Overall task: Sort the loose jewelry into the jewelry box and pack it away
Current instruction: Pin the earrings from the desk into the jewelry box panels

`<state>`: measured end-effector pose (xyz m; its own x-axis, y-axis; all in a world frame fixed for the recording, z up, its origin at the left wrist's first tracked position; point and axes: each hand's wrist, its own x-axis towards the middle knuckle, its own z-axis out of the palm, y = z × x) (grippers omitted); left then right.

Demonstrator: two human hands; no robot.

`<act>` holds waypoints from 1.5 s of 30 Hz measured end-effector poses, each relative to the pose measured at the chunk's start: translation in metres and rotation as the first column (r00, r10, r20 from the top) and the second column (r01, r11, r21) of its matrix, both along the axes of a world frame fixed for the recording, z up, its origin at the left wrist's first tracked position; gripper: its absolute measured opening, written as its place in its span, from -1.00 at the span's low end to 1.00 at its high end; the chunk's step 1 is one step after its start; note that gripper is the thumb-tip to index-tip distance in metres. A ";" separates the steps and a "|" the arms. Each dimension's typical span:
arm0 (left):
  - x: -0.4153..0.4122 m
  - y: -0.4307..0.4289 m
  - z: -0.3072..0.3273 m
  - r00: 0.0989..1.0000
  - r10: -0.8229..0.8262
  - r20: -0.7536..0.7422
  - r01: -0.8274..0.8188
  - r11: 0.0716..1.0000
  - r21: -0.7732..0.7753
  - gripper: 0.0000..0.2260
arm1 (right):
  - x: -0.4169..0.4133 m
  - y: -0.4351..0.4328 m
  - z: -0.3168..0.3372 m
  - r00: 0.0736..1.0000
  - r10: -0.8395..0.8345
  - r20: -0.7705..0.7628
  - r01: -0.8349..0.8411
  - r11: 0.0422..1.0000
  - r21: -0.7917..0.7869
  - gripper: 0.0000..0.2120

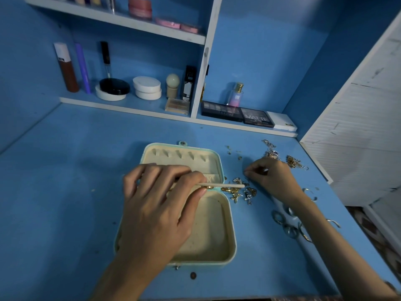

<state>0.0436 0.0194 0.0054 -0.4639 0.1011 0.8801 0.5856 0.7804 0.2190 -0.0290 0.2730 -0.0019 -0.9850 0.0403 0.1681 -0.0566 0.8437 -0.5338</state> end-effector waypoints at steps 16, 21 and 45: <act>0.003 -0.006 -0.001 1.000 -0.025 0.009 0.025 1.000 -0.002 -0.95 | 0.049 -0.082 0.073 0.807 0.564 0.175 -0.281 0.627 -0.726 -0.95; 0.002 -0.005 -0.002 1.000 -0.009 0.010 0.009 1.000 0.001 -0.91 | 0.049 -0.080 0.073 0.813 0.552 0.188 -0.250 0.620 -0.744 -0.94; 0.003 -0.002 -0.002 1.000 0.020 0.003 -0.019 1.000 -0.016 -0.88 | 0.039 -0.075 0.092 0.721 0.621 0.307 -0.474 0.766 -0.435 -0.94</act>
